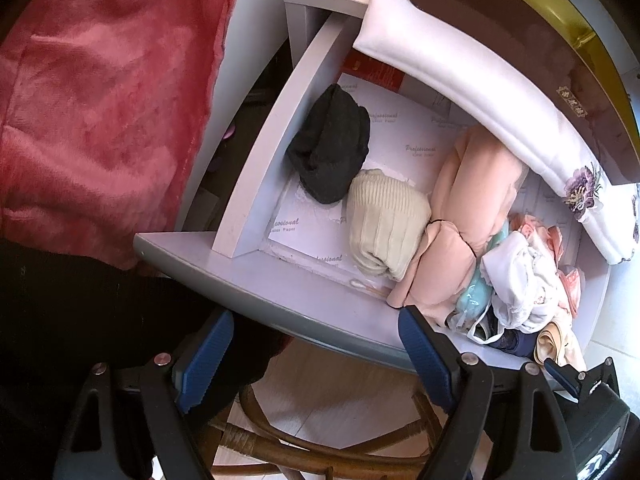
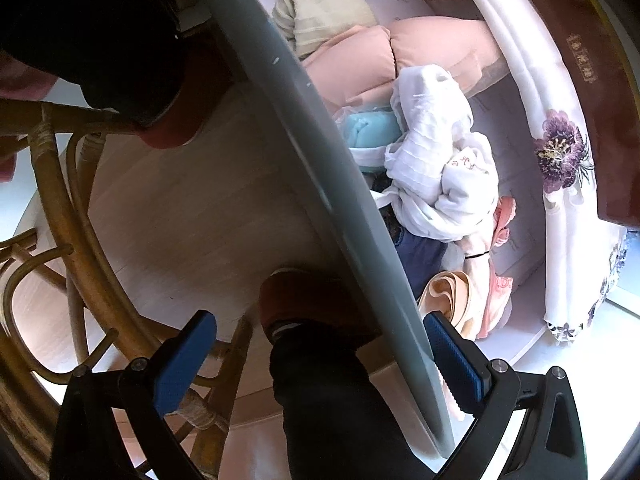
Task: Organize soft objects
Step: 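Move the right tool over the open drawer toward the white crumpled cloth, then close the right tool on the white crumpled cloth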
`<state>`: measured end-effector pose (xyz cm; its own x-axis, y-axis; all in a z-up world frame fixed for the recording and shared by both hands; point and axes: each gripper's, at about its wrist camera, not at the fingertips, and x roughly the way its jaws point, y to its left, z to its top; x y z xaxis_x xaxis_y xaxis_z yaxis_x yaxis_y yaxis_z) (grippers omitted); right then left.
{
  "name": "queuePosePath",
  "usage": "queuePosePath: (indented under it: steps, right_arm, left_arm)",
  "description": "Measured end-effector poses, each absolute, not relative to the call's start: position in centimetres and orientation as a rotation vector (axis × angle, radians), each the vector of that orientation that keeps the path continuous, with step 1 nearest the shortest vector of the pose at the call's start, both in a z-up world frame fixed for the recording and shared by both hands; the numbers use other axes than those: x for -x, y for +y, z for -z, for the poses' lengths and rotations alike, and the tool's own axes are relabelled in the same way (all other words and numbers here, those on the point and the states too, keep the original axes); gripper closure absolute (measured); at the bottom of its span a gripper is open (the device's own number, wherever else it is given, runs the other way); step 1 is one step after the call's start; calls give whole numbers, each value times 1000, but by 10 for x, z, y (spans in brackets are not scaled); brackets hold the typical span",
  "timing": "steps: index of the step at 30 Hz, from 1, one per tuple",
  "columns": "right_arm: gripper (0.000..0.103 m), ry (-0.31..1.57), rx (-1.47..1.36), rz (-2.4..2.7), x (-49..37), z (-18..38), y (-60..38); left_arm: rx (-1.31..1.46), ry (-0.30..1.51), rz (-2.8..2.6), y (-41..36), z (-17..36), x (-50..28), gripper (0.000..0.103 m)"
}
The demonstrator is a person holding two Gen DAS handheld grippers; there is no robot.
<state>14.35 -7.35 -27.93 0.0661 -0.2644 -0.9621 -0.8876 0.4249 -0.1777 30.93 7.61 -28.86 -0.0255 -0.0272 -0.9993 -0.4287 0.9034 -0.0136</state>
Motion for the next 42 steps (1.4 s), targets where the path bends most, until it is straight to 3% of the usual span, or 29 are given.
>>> queuePosePath:
  steps: [16, 23, 29, 31, 35, 42]
  right_arm:
    - [0, 1479, 719, -661, -187, 240, -88]
    - [0, 1529, 379, -535, -235, 215, -137]
    - [0, 1463, 244, -431, -258, 203, -166]
    - [2, 1446, 243, -418, -263, 204, -169]
    - [17, 1429, 225, -398, -272, 213, -171]
    - [19, 1457, 16, -428, -291, 216, -173]
  left_arm:
    - [284, 1507, -188, 45, 263, -325, 20]
    - [226, 1499, -156, 53, 253, -333, 24]
    - [99, 1529, -105, 58, 256, -348, 24]
    - [60, 1534, -95, 55, 264, -354, 24]
    - [62, 1556, -54, 49, 288, -356, 27]
    - [107, 1590, -21, 49, 313, -353, 30]
